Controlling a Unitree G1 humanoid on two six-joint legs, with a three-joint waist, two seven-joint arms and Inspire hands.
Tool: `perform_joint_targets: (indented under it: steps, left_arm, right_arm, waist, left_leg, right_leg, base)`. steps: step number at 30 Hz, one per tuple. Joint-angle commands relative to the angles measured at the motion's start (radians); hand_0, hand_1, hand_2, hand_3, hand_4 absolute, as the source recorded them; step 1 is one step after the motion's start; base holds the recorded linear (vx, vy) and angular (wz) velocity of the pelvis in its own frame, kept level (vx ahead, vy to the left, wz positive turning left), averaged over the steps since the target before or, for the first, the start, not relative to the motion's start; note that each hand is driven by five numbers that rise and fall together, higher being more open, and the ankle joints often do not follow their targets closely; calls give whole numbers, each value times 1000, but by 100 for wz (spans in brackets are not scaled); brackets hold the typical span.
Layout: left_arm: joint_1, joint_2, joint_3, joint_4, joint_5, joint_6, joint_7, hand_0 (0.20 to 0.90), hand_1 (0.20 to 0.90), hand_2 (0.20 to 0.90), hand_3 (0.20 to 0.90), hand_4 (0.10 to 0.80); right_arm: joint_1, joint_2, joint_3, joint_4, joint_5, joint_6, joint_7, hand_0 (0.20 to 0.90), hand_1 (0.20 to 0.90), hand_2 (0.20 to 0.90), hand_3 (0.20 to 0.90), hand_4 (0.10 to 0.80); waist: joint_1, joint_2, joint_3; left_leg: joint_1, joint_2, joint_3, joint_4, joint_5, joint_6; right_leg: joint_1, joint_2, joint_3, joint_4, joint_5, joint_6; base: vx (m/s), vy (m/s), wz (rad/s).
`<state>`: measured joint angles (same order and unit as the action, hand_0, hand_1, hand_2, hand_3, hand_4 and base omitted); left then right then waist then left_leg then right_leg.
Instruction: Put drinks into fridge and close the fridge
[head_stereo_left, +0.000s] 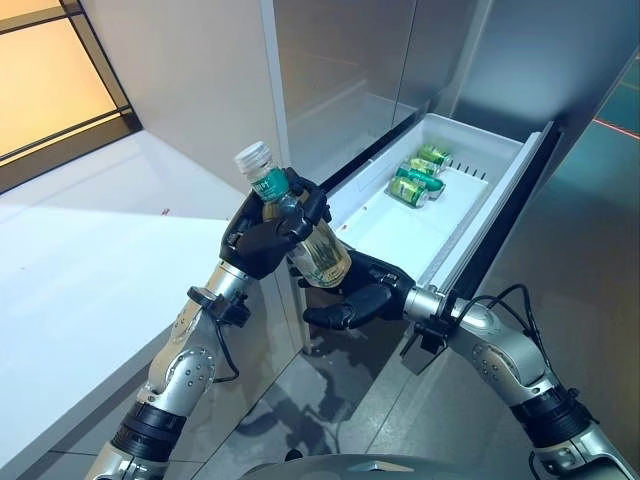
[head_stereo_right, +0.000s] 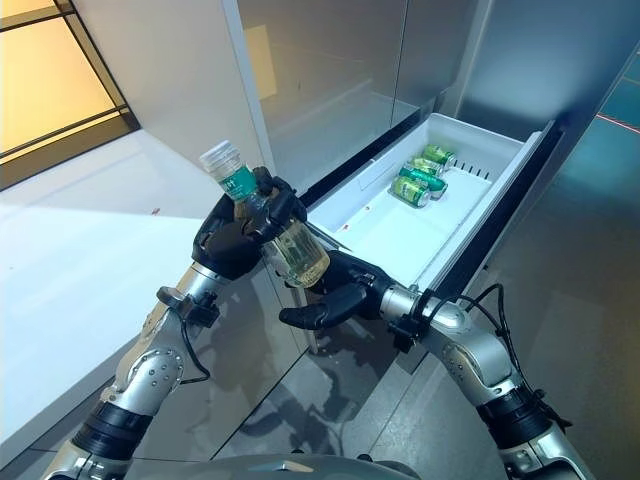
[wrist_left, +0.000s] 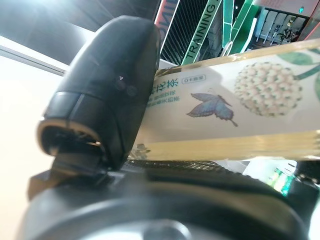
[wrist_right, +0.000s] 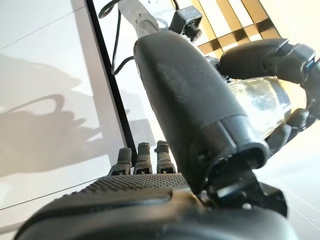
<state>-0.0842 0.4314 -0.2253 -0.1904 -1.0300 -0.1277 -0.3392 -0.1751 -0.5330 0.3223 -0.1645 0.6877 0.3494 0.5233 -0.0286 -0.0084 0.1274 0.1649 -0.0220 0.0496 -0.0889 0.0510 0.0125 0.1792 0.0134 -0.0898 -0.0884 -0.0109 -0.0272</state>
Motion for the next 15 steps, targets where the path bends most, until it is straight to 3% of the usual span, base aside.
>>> perform_joint_targets:
  steps: [1,5,15]
  left_arm:
    - [-223,-4,-8,-100,66,-132,1,300,300,300,200,100]
    - [-249,21,-19,-81,213,-184,55,300,300,300,200,100]
    - [-266,2,-58,-64,225,-157,8,300,300,300,200,100]
  right_arm:
    - [-127,45,-55,-132,104,-67,-8,900,900,900,900,800]
    - [-152,29,-59,-142,91,-69,-16,900,900,900,900,800]
    - [-178,37,-73,-124,70,-91,-102,900,900,900,900,800]
  waist:
    - [-2,-21,-73]
    - [-3,-25,-74]
    - [-12,-25,-73]
  left_leg:
    - [15,-24,5,2,-95,29]
    - [12,-25,2,2,-94,29]
    - [11,-24,8,2,-95,29]
  right_leg:
    - [-35,-16,15,54,-11,75]
    - [-37,-15,15,53,-10,75]
    - [-44,-12,23,56,-7,75]
  base:
    - [0,0,0]
    - [0,0,0]
    - [0,0,0]
